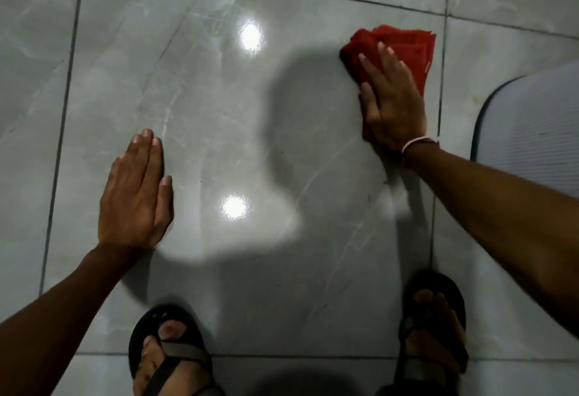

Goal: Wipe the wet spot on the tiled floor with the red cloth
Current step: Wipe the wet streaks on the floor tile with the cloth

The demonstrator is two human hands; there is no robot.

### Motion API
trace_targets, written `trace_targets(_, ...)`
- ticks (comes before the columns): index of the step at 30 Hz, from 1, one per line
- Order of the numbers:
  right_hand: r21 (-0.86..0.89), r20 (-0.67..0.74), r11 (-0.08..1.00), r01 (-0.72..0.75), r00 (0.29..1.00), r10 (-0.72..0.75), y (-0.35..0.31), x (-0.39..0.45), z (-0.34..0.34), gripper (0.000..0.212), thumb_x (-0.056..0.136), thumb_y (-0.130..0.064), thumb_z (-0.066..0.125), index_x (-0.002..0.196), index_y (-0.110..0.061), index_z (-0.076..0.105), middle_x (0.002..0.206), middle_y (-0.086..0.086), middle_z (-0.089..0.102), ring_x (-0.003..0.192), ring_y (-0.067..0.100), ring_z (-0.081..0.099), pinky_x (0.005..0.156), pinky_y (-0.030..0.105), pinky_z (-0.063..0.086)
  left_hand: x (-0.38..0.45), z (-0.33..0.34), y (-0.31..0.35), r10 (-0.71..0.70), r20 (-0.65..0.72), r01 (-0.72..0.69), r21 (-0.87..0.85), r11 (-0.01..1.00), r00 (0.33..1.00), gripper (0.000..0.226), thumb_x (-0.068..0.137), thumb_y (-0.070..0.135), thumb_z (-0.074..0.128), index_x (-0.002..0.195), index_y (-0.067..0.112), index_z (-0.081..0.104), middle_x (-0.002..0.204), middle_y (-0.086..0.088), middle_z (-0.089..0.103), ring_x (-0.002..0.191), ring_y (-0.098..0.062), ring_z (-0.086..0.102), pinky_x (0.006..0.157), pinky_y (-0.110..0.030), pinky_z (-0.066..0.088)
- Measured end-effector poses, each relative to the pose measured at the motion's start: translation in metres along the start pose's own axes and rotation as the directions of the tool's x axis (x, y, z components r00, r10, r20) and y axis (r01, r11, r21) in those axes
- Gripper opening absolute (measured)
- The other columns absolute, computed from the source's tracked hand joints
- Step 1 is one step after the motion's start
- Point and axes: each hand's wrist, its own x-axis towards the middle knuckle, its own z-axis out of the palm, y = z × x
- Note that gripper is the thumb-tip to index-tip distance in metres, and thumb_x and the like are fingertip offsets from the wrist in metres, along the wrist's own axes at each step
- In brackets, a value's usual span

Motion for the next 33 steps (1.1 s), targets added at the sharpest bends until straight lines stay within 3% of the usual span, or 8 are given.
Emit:
trace_targets(6, 0.058, 0.128, 0.984, 0.169, 0.976, -0.175, -0.088, -0.177, 0.028, 0.062, 0.107, -0.043, 0.037, 0.165, -0.025, 0.021, 0.176, 0.011, 0.015, 0.165, 0.025, 0.008, 0.136, 0.044, 0.011, 0.004, -0.005, 0.004, -0.013, 0.005, 0.013, 0.003, 1.0, 1.0, 0.062, 0.106, 0.025, 0.033, 0.163, 0.002, 0.022, 0.172, -0.015, 0.02, 0.162, -0.027, 0.016, 0.131, -0.049, 0.019)
trace_targets(15, 0.164, 0.272, 0.524, 0.836, 0.473, -0.838, -0.014, -0.082, 0.021, 0.048, 0.108, -0.03, 0.039, 0.154, -0.019, 0.049, 0.165, 0.014, 0.042, 0.157, 0.029, 0.037, 0.125, 0.049, 0.038, 0.005, -0.008, 0.006, -0.016, -0.008, 0.016, 0.014, 1.0, 1.0, 0.061, 0.106, 0.022, 0.035, 0.161, 0.0, 0.025, 0.171, -0.017, 0.024, 0.16, -0.029, 0.02, 0.129, -0.048, 0.02)
trace_targets(19, 0.04, -0.08, 0.999, 0.037, 0.996, -0.033, -0.006, 0.01, 0.009, 0.049, 0.108, -0.026, 0.043, 0.157, -0.022, 0.043, 0.169, 0.012, 0.035, 0.158, 0.029, 0.032, 0.129, 0.051, 0.031, 0.005, -0.006, 0.005, -0.033, -0.001, 0.033, 0.005, 0.999, 0.999, 0.061, 0.105, 0.024, 0.034, 0.161, 0.001, 0.026, 0.171, -0.015, 0.024, 0.16, -0.028, 0.021, 0.129, -0.045, 0.019)
trace_targets(21, 0.147, -0.194, 0.866, -0.477, 0.845, 0.498, -0.047, 0.03, 0.018, 0.051, 0.11, -0.025, 0.036, 0.16, -0.02, 0.035, 0.172, 0.014, 0.026, 0.161, 0.03, 0.023, 0.134, 0.047, 0.019, 0.004, -0.006, 0.006, -0.032, -0.004, 0.032, 0.018, 0.999, 0.999, 0.061, 0.105, 0.024, 0.035, 0.161, 0.001, 0.027, 0.171, -0.015, 0.025, 0.16, -0.027, 0.021, 0.129, -0.044, 0.019)
trace_targets(23, 0.14, -0.181, 0.815, -0.562, 0.795, 0.579, -0.101, 0.024, 0.031, 0.054, 0.11, -0.027, 0.03, 0.163, -0.017, 0.028, 0.173, 0.017, 0.02, 0.163, 0.032, 0.018, 0.135, 0.045, 0.014, 0.004, -0.007, 0.007, -0.019, 0.001, 0.019, 0.026, 0.999, 1.0, 0.061, 0.105, 0.023, 0.035, 0.161, 0.001, 0.027, 0.171, -0.015, 0.025, 0.16, -0.027, 0.02, 0.129, -0.044, 0.019)
trace_targets(26, 0.012, -0.061, 0.999, 0.031, 0.998, -0.03, -0.152, -0.051, 0.05, 0.058, 0.103, -0.023, 0.046, 0.159, -0.011, 0.037, 0.168, 0.023, 0.032, 0.158, 0.038, 0.03, 0.132, 0.05, 0.028, 0.005, -0.008, 0.006, -0.029, 0.033, 0.028, 0.017, 0.999, 0.999, 0.062, 0.104, 0.024, 0.035, 0.162, 0.001, 0.026, 0.171, -0.015, 0.024, 0.161, -0.028, 0.019, 0.129, -0.046, 0.019)
trace_targets(31, 0.261, 0.27, 0.472, 0.842, 0.406, -0.873, -0.08, -0.09, 0.028, 0.051, 0.104, -0.026, 0.043, 0.154, -0.017, 0.047, 0.166, 0.015, 0.04, 0.158, 0.026, 0.034, 0.13, 0.042, 0.032, 0.005, -0.008, 0.008, -0.041, 0.055, 0.04, 0.023, 0.999, 0.998, 0.064, 0.104, 0.026, 0.034, 0.163, 0.003, 0.023, 0.172, -0.014, 0.021, 0.161, -0.027, 0.018, 0.129, -0.047, 0.02)
trace_targets(33, 0.172, 0.266, 0.573, 0.801, 0.522, -0.81, -0.046, -0.047, 0.018, 0.051, 0.104, -0.026, 0.043, 0.154, -0.02, 0.048, 0.166, 0.011, 0.042, 0.157, 0.025, 0.036, 0.125, 0.041, 0.036, 0.005, -0.007, 0.006, -0.041, 0.045, 0.039, 0.034, 0.999, 0.998, 0.063, 0.105, 0.025, 0.034, 0.162, 0.002, 0.023, 0.172, -0.014, 0.022, 0.161, -0.028, 0.019, 0.129, -0.046, 0.02)
